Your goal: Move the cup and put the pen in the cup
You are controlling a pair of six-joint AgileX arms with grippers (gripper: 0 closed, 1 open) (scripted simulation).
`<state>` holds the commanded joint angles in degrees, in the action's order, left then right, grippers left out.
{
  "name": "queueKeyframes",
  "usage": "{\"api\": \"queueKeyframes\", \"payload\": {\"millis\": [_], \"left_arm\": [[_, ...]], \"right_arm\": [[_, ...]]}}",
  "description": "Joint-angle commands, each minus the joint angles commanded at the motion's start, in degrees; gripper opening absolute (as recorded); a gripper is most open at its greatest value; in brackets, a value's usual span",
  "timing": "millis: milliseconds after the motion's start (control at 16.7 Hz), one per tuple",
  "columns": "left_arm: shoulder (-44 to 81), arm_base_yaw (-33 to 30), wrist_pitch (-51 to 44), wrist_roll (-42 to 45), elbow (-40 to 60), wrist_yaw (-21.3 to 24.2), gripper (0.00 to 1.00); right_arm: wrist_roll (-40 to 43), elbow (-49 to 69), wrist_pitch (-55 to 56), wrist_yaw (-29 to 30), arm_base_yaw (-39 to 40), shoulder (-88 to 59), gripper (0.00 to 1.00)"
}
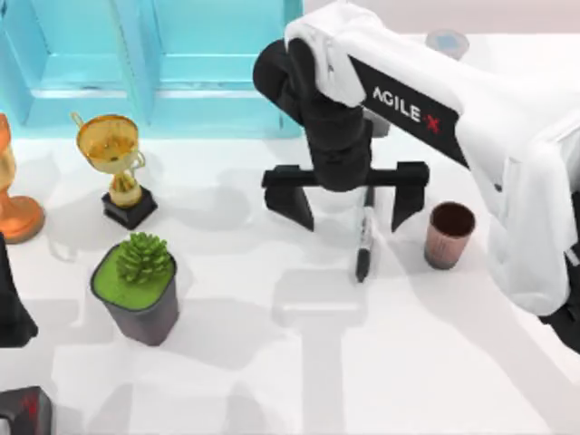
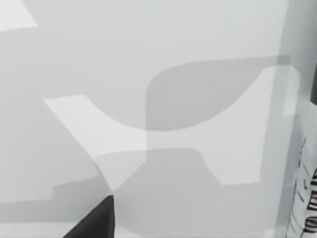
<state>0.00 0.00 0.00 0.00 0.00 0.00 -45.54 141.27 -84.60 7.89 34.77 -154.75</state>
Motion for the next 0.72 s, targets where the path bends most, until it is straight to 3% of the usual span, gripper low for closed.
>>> {"api": "queueKeyframes", "payload": {"millis": [720], "left_arm": [[0.0,0.0,0.0,0.0,0.0,0.0,1.00]], "right_arm": [[1.2,-18.2,12.6,0.1,-1.1,5.7,1.00]]}}
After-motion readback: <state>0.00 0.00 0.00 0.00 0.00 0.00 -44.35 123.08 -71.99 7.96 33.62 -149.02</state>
